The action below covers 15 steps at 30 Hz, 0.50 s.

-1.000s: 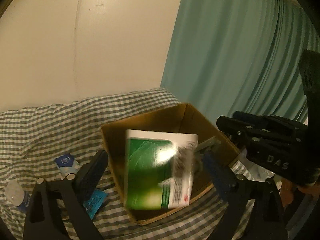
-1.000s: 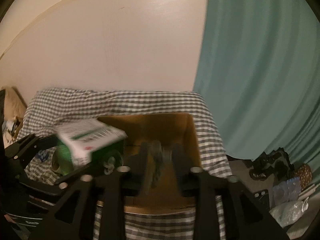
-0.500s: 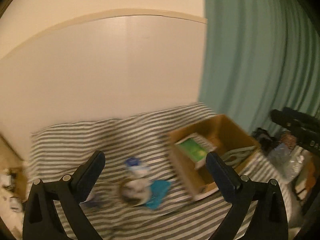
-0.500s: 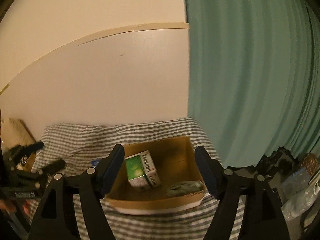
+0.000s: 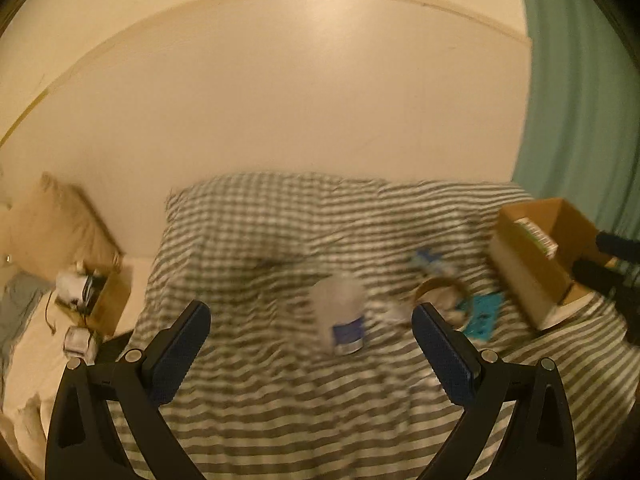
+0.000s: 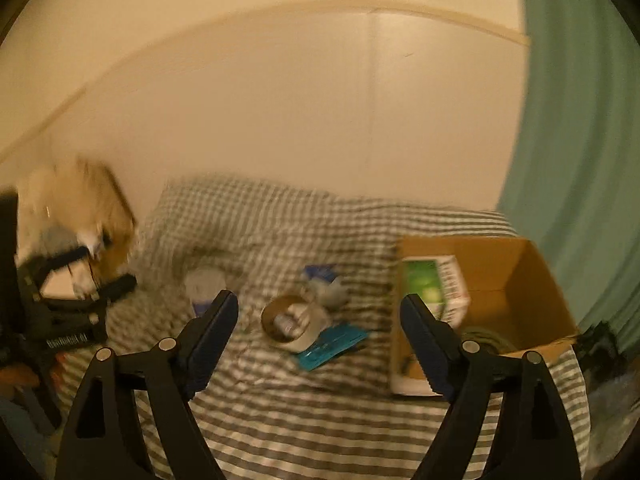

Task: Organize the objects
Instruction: 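Grasp the clear cotton-swab tub with the left tool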

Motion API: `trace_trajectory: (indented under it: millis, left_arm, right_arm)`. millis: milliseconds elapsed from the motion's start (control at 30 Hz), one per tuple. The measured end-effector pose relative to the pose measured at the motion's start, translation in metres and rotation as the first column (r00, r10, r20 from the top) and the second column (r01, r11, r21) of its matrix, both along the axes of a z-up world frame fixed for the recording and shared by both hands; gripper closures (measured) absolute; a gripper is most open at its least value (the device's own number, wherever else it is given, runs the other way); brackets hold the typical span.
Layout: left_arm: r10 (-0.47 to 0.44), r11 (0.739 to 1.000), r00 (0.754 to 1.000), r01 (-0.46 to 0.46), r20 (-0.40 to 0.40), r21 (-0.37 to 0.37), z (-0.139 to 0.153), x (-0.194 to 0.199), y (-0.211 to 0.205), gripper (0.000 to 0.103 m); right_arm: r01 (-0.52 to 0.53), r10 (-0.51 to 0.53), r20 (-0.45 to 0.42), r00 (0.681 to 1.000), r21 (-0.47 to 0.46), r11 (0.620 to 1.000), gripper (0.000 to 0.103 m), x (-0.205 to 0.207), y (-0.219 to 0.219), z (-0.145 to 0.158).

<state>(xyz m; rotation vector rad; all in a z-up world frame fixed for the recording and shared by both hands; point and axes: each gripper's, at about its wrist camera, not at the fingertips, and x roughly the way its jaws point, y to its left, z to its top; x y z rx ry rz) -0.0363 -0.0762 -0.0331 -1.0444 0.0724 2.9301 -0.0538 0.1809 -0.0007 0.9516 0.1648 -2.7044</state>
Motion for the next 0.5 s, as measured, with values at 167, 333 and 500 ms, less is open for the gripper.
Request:
trace_trajectory:
  millis: [167,333,500]
  left_arm:
    - [0.007,1.0,1.0,-0.007,0.022,-0.006,-0.02,0.002,-0.024,0.0]
    - [0.046,0.998,0.995,-0.05,0.083,0.047,-0.047,-0.016,-0.052,0.0]
    - [0.065,0.995,0.991,-0.074,0.118,0.07,-0.063,-0.032,-0.056,0.0]
  right_arm:
    - [-0.023,0.02,0.067,0.998,0.051,0.998,0.02,-0.005,-0.039,-0.039]
    - [0.014,-0.027,0.097,0.995,0.136,0.991,0.02,-0.022,-0.054,-0.074]
    - [0.011,-0.036,0.161,0.986,0.154,0.988,0.02,-0.048,-0.063,-0.098]
